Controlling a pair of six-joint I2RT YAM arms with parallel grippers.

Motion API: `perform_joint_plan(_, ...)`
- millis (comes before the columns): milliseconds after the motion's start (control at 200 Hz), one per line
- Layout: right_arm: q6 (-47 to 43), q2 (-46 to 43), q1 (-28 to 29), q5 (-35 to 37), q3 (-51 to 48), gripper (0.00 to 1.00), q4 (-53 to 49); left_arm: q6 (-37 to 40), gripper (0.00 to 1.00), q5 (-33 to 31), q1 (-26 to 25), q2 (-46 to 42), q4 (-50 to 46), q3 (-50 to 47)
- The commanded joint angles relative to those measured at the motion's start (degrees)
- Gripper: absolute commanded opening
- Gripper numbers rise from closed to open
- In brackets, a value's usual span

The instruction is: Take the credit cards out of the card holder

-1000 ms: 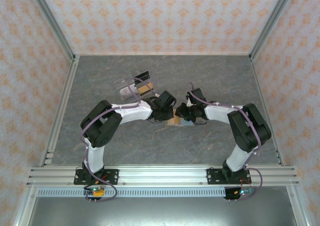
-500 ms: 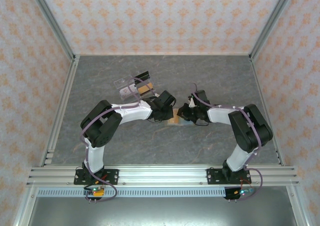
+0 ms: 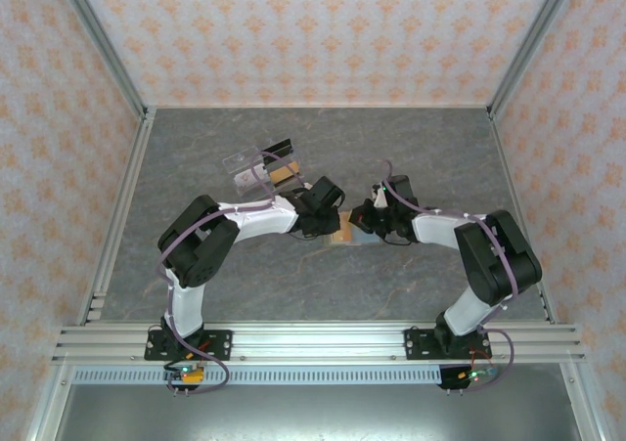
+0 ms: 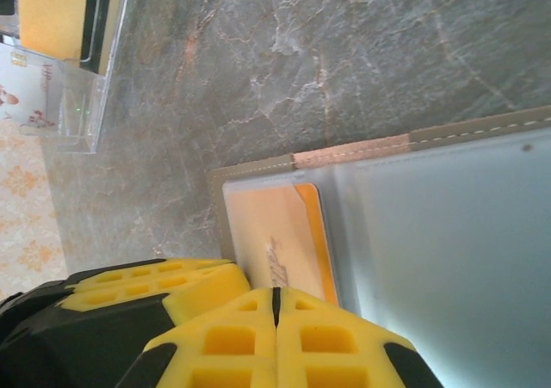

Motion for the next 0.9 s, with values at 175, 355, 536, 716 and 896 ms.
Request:
perform_joint_plan(175,-4.1,1.09,-0.19,3.33,1.71,0.2,-6.24,0.88,0.08,-0.03,0.1,2.46,-3.9,0.39)
perform_joint_plan(355,-4.08,2.54,-0.15,0.4,2.0,0.2,-4.48,0.73,0.07,0.14,0.09,3.33,-3.81,0.03)
perform_joint_plan(536,-3.91,3.38,-0.14,-0.83,2.3,0.19,-3.46,0.54,0.06,0.68,0.16,4.11,-3.33,-0.34)
perform_joint_plan(716,-3.73,4.06,-0.16,-2.73,2.17,0.19,-1.88,0.53,0.05,1.24,0.2,4.56,-2.84,-0.34)
perform_joint_plan(896,-3.91,5.18,-0.14,-4.61,2.51,0.19,-0.94,0.61,0.05,2.41,0.14,5.0,-2.33,-0.29)
